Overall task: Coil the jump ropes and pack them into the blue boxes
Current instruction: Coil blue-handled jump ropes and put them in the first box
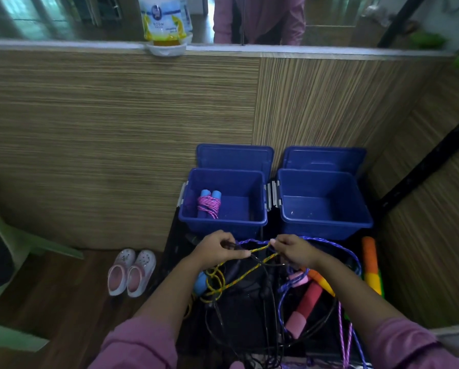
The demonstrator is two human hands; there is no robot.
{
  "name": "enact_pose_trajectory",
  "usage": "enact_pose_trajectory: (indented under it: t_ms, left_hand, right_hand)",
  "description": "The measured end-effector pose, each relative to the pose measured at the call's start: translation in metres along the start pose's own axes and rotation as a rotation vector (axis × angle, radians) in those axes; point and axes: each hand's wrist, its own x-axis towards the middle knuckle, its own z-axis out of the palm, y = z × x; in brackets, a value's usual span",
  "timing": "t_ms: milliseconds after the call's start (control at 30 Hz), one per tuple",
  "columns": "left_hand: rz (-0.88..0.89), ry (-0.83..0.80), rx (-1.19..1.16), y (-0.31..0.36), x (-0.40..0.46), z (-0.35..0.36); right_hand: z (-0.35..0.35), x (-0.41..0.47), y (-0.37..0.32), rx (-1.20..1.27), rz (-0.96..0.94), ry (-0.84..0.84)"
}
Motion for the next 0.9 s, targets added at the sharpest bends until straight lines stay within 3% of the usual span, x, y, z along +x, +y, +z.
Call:
enact_pose_trajectory:
  t_ms: [133, 300, 433, 567, 767, 900]
  left_hand:
    - [0.056, 0.023, 0.206, 0.005, -0.002, 0.005]
    - [0.500, -0.031, 0.721, 0.022, -0.008, 0.020]
    - [0.459, -0.050, 0.451, 0.024, -0.006, 0.013]
    - [0.460, -0.084, 0.447, 0.025, -0.002, 0.005]
    - [0.236, -0.088, 0.262, 0.025, 0.006, 0.005]
    - [0.189, -0.068, 0.158, 0.029, 0.008, 0.010]
  right_hand:
    - [0.000, 0.004, 0.004, -0.007, -0.078, 0.021]
    - [-0.004, 0.003, -0.002, -0.019, -0.108, 0.061]
    - [-0.011, 0.005, 0.001, -0.184, -0.076, 0.121]
    - [-0.015, 0.007, 0.014, -0.402, -0.025, 0.171]
    - [-0.010, 0.004, 0.008, -0.650, -0.005, 0.161]
    - [0.011, 0.011, -0.005, -0.342, -0.186, 0.074]
